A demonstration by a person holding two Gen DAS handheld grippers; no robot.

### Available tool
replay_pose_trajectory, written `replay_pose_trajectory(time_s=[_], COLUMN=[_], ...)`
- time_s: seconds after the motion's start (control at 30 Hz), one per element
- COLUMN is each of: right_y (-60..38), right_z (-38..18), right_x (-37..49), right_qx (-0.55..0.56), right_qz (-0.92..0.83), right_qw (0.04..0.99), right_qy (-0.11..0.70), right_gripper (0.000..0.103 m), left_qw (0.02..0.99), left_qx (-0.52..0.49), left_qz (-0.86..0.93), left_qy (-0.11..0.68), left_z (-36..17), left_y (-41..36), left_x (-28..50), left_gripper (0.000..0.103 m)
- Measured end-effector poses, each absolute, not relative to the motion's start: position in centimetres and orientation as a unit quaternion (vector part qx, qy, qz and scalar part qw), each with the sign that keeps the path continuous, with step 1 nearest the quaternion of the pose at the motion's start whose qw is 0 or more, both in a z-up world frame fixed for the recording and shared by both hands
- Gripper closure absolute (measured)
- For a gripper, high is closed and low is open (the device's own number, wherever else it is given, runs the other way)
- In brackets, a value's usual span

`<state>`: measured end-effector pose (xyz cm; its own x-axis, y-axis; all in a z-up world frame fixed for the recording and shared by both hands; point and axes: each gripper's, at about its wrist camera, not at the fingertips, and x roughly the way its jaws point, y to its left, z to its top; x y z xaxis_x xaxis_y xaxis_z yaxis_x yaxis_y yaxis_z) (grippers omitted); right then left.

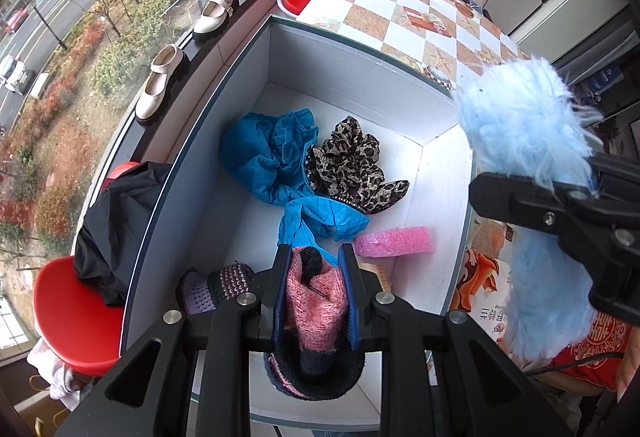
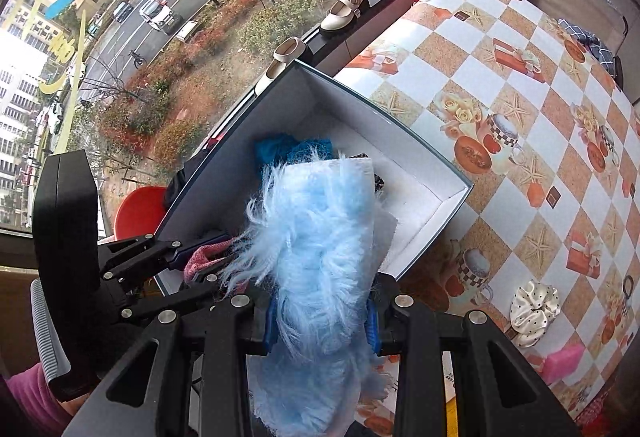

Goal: Organize soft objects
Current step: 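Open left tool to drop the knit band while right tool drops the fluffy item into the box, then move both tools back over the table toward the dotted scrunchie and pink sponge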

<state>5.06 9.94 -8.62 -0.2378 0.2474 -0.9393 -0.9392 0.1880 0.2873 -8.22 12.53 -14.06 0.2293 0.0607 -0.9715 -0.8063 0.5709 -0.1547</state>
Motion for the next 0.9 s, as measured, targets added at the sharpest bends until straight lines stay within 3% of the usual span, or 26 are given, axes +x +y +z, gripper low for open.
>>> replay_pose_trajectory(time_s=[0.03,0.2,0.27,0.37,0.47,0.9], right_y=[10.1,10.9,11.1,11.2,10.9,1.1], right_z=[-8.6,-8.3,-8.1,-7.8,-7.4,-5.2], right_x=[5.1,5.5,5.7,6.0,6.8,16.8], right_qx=[-0.309,-0.294,-0.283,-0.271,-0.264,-0.115], right_qz=[0.556,0.556,0.558,0.557,0.546,0.453], right_qw=[0.534,0.54,0.541,0.546,0.56,0.561], right_qy=[0.557,0.559,0.562,0.564,0.564,0.683], right_gripper=[0.069,0.069,0.064,0.027,0.001,0.001], left_qw=[0.706,0.722,0.719,0.714,0.705,0.721], left_qx=[-0.343,-0.324,-0.328,-0.343,-0.34,-0.333], left_qz=[0.307,0.305,0.298,0.296,0.308,0.198], left_qy=[0.538,0.529,0.535,0.534,0.541,0.575], left_z=[-14.0,-13.1,-13.2,-13.6,-14.0,-10.2], left_y=[12.5,12.1,12.1,12.4,12.6,9.5], left_x=[-8.2,-7.9,-7.8,-7.9,-7.9,0.2], left_gripper=[0.072,0.022,0.021,0.019,0.015,0.014])
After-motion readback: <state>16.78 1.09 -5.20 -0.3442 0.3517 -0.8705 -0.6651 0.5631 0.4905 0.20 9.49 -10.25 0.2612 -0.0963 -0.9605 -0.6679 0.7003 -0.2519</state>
